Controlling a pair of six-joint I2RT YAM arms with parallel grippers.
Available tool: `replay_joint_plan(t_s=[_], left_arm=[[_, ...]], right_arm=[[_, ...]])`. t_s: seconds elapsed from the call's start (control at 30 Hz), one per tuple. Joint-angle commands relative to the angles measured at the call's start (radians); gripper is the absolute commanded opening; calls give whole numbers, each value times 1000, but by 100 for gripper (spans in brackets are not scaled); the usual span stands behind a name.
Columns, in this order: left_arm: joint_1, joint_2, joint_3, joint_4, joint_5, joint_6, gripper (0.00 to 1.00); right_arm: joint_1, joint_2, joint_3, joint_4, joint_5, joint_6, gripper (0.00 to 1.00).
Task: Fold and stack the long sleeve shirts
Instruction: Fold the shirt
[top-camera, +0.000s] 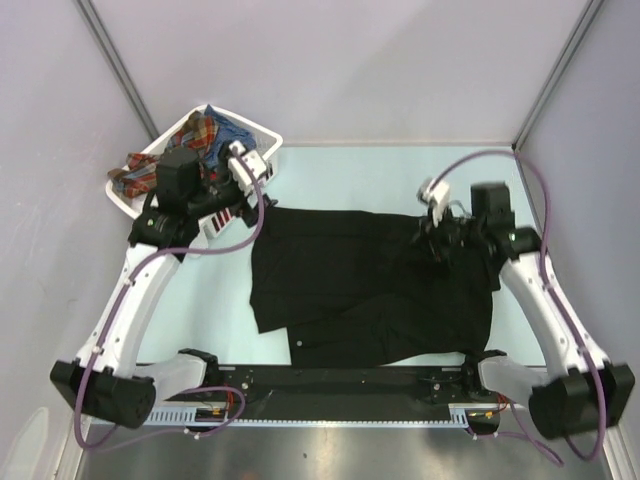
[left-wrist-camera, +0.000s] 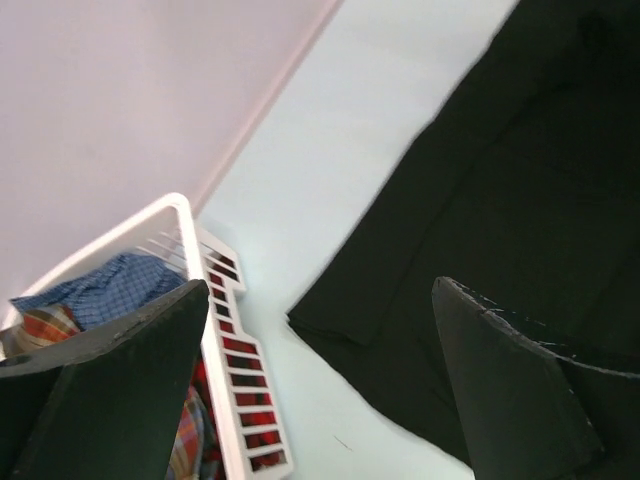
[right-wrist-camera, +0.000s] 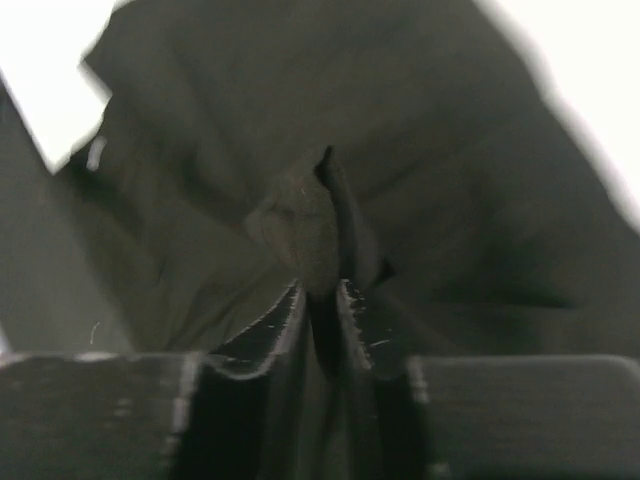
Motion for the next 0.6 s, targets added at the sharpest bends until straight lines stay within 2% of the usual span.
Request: replay_joint_plan(t_s=[0.0,0.03,0.1,0.2,0.27,0.3,0.37,0.4,0.47,0.5,0.57], left_arm=[[2,-108,-158,29,71,76,99],[2,-120,-181,29,80,79,99],[-10,-146,-236,-5,97,131,99],[-37,-177,-294,-68,107,214,100],[-53,-194,-332,-88,102,231,100],[-68,-197,-343,-92,100,233,99],[-82,-200,-365,-114,99,231,99],[-88,-200,-370,-118,103,217,99],[-91,-198,-382,-125,107,185,100],[-91,-197,-383,-126,107,147,99],[-93,-194,-388,-131,105,78,99]], right_arm=[[99,-293,-195,-192,20,-196,55],[125,-360,-274,-206,60,-220,75],[179,-542,-332,-200,133,-227,100],[193,-635,-378,-156,242,-218,99],[196,-588,-354,-146,244,-224,100],[196,-550,-340,-148,236,-221,97],[199,-377,-306,-161,206,-219,89],[220,-303,-268,-187,206,-216,81],[257,-119,-240,-201,255,-193,77],[304,-68,-219,-207,300,-181,69],[317,36,-206,-186,302,-127,69]])
